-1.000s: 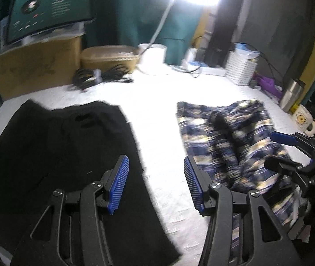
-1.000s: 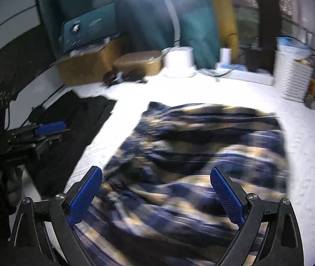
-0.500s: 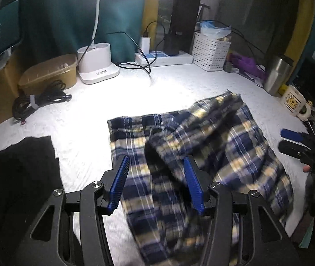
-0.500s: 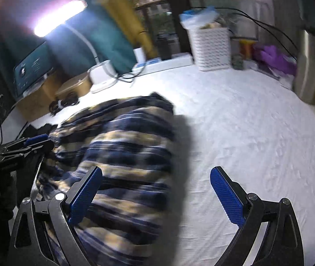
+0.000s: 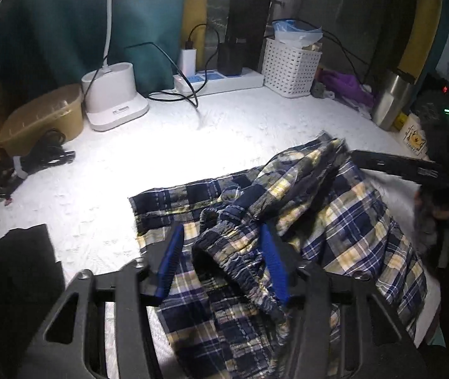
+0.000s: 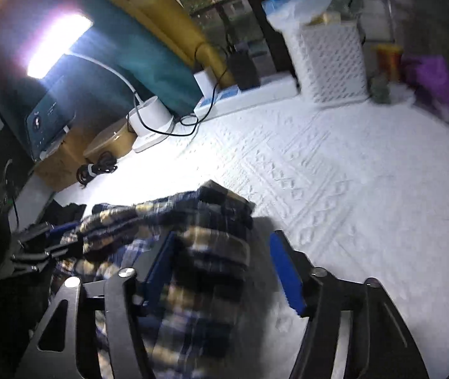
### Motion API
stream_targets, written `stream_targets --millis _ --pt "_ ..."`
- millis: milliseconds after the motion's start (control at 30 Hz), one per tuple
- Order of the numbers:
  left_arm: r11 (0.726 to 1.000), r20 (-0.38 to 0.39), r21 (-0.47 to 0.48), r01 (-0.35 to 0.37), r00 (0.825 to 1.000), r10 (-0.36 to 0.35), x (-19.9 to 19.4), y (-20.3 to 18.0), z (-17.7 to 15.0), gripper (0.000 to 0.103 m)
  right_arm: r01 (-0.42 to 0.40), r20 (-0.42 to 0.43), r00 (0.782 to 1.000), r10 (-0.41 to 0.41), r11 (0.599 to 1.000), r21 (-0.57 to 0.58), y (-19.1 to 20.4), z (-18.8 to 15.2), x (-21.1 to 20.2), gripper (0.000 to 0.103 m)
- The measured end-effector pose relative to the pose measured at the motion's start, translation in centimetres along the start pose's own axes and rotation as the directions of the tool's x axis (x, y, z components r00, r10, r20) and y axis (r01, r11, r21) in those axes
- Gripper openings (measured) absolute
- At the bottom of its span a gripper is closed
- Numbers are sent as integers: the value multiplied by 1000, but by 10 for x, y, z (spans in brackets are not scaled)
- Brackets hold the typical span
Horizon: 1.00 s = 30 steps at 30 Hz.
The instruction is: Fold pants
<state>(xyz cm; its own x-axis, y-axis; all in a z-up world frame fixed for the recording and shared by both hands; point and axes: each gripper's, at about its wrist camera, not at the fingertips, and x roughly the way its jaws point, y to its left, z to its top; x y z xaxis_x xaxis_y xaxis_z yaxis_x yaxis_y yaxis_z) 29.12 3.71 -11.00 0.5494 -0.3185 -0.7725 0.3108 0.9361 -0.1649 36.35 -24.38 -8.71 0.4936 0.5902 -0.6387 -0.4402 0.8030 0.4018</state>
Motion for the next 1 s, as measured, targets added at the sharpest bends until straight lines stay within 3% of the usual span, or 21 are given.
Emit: stream_targets --millis 67,167,333,533,633,700,767,900,1000 --pt "1000 -2 2 8 1000 -8 2 2 0 24 -23 -23 999 23 1000 2 -1 4 12 43" --pt "1000 8 7 10 1000 -10 0 5 3 13 4 -30 1000 -5 1000 -31 6 8 21 31" --pt "1000 60 13 1 998 -2 -12 10 17 12 84 -29 996 -87 991 -105 21 13 32 30" --pt "999 -3 -50 13 1000 -13 18 36 17 12 181 -3 983 -184 967 -180 30 12 44 30" --pt "998 -7 -66 24 1000 -24 21 43 12 13 201 0 979 -203 967 -159 22 16 46 30" --pt "998 -21 -68 13 1000 -15 26 44 7 13 273 21 962 -273 953 -132 12 19 42 31" --pt "997 -31 -72 -14 999 12 28 46 4 13 396 20 918 -395 915 -83 -6 18 35 30" --pt "997 6 -73 13 1000 -12 8 45 7 15 385 61 922 -383 922 -33 -17 12 1 31" --pt "997 43 -69 31 999 -28 -8 40 13 22 317 100 945 -312 947 -44 -1 9 -21 31"
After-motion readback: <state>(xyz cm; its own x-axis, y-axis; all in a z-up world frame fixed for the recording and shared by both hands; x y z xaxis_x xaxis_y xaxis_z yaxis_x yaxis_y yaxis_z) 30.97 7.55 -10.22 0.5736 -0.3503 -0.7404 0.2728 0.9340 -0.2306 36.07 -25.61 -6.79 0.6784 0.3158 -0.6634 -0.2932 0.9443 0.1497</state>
